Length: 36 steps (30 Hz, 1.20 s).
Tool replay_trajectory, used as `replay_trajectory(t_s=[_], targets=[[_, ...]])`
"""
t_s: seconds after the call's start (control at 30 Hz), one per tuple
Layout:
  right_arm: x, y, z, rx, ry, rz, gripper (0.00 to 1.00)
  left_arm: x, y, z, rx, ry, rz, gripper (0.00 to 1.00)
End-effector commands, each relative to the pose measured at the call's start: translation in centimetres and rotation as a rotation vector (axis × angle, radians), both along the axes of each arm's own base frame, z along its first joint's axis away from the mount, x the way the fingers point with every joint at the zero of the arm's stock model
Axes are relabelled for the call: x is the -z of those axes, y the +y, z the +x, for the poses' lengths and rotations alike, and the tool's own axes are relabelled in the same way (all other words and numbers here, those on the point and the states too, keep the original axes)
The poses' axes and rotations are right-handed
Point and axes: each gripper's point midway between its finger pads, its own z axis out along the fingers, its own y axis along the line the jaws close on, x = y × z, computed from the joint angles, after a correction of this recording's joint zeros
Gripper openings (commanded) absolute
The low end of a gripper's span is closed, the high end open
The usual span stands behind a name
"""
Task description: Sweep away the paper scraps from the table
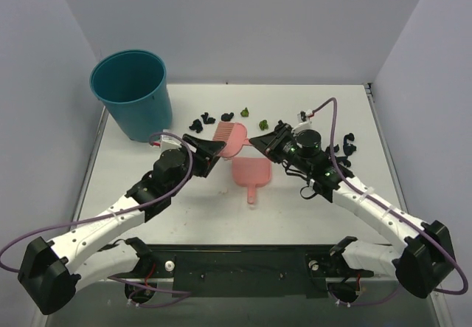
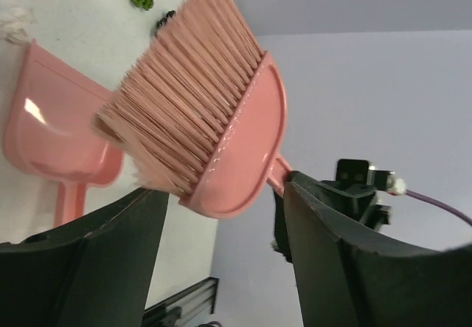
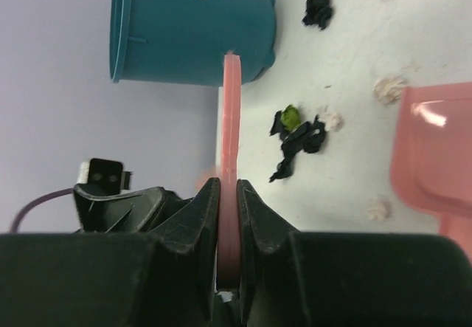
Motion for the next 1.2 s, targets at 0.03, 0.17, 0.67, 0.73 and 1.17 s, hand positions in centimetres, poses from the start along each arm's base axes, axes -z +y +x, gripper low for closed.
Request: replay_trajectory(t_s=[0.03,0.17,0.67,0.73,1.17], targets=[[-0.5,-5.8,-0.4,0.079,-0.051,-0.319,0.00,3.2,2.4,-1.9,0.088,0.057,0.434,0.74],[-0.3,-10.2,-1.1,0.147,-0.004,-0.522,0.00,5.6,1.8,-3.3,0.226,0.089,0.694,0.79],[-0.4,-20.3,-3.3,0.310,0.131,-0.916,0.00,13.0,-7.7,-6.1,0.571,0.115,1.167,0.79],[-0.3,-20.5,-3.4,0.308,0.138,-0.930,0.00,13.7,-8.7,-6.0,0.602,0.107,1.170,0.80],[-0.4,-21.5,-3.6,0.318,0.140,-0.974,0.00,18.2,-10.9,-6.3,0.730,0.076,1.240,0.79]])
